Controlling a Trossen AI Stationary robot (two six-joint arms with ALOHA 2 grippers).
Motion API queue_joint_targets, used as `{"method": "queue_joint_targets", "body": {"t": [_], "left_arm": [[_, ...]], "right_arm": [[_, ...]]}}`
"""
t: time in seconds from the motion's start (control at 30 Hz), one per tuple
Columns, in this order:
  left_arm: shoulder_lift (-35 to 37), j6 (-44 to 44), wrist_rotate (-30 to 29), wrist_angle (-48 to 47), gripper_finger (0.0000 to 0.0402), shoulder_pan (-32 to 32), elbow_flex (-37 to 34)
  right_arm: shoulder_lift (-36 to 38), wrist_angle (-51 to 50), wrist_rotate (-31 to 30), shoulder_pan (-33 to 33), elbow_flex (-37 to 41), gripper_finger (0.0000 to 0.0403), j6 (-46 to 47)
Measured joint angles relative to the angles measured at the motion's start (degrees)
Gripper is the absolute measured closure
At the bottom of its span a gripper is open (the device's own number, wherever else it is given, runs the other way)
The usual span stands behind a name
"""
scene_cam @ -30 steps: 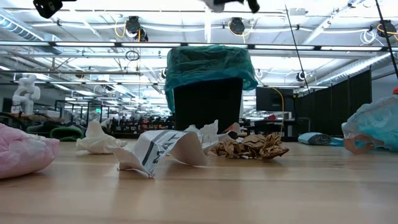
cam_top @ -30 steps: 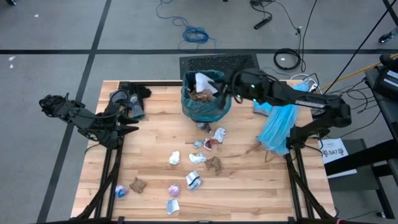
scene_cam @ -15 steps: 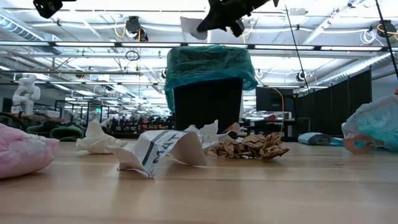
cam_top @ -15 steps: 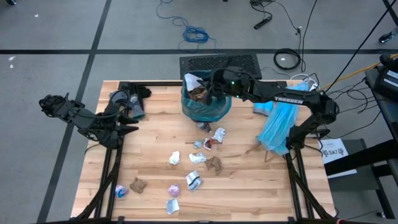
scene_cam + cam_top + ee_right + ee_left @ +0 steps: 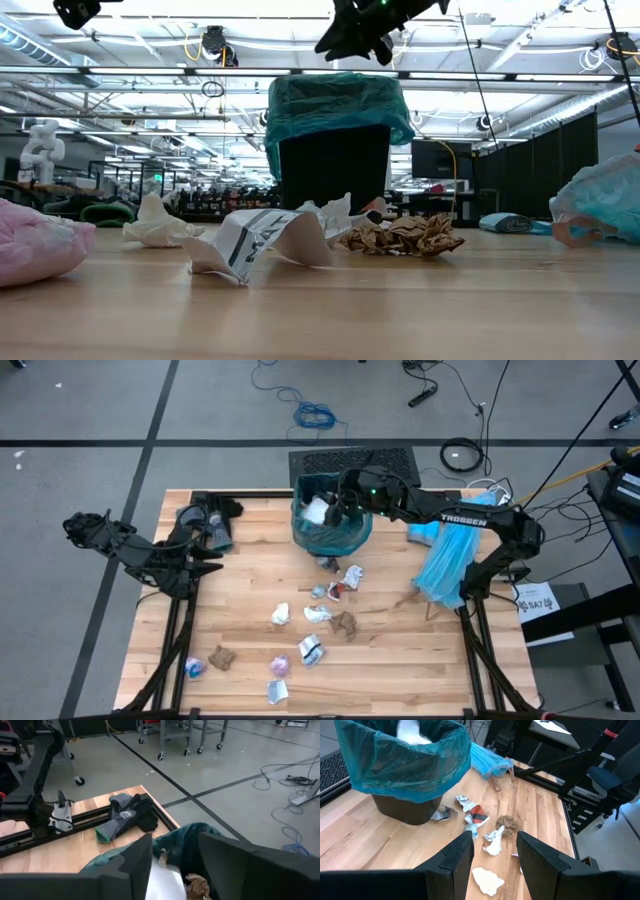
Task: Place trash/remove bag and relplace
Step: Put the brown napkin into the trash bin
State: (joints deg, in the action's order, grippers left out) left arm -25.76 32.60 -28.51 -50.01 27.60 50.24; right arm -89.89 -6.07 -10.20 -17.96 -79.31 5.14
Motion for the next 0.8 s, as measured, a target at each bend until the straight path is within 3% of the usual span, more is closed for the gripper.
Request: {"method": "queue_joint_targets", "body": {"t": [0.2,0.8], "left_arm": [[0.00,0.00,0.00,-0.01,0.0247,0.00,0.00],[0.00,0.00,0.00,-0.01,0.0247,0.00,0.00]], "right_arm": [[0.00,-0.77,-0.08,0.00,0.00,0.0221,0.18],[0.07,-1.11,-0.07,0.04,0.00,0.0220,0.39]]}}
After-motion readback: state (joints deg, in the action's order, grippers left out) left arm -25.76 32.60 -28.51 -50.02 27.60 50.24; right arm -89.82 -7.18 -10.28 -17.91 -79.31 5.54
